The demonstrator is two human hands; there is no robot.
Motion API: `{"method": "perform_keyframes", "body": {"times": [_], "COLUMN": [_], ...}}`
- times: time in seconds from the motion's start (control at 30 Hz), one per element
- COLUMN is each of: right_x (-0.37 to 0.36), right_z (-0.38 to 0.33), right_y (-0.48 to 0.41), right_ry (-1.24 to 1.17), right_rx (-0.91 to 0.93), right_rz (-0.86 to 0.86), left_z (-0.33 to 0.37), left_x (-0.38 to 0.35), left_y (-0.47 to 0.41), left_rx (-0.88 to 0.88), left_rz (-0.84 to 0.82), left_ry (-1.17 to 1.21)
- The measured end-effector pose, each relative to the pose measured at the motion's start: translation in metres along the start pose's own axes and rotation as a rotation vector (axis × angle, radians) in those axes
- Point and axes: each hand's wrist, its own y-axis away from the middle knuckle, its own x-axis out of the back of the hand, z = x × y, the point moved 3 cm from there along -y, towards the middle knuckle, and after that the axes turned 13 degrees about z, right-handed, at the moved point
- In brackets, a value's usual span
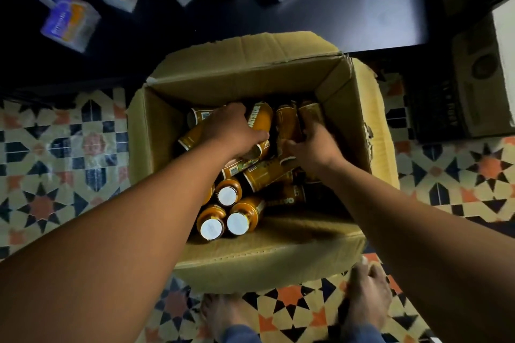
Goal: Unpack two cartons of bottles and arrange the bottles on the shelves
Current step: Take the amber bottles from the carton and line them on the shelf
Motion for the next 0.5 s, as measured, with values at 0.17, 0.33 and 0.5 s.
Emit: {"method": "perform_keyframes", "body": {"times": [0.17,0.33,0.5], "right_x": [-0.001,-0.002,0.005], "right_z": [0.010,0.015,0.014], "right_y": [0.002,0.002,0.007], "right_ry": [-0.050,-0.112,-0.262], "right_rx": [-0.112,-0.107,-0.027], "right_rz": [-0.123,-0.148,-0.182], "left_z": [-0.010,-0.015,-0.011], "left_x": [-0.012,-0.023,-0.022], "left_y": [0.014,0.018,0.026], "left_rx": [0.161,0.183,0.106], "left_rz": [-0.285,-0.262,-0.190], "left_ry": [0.076,0.236,0.388]}}
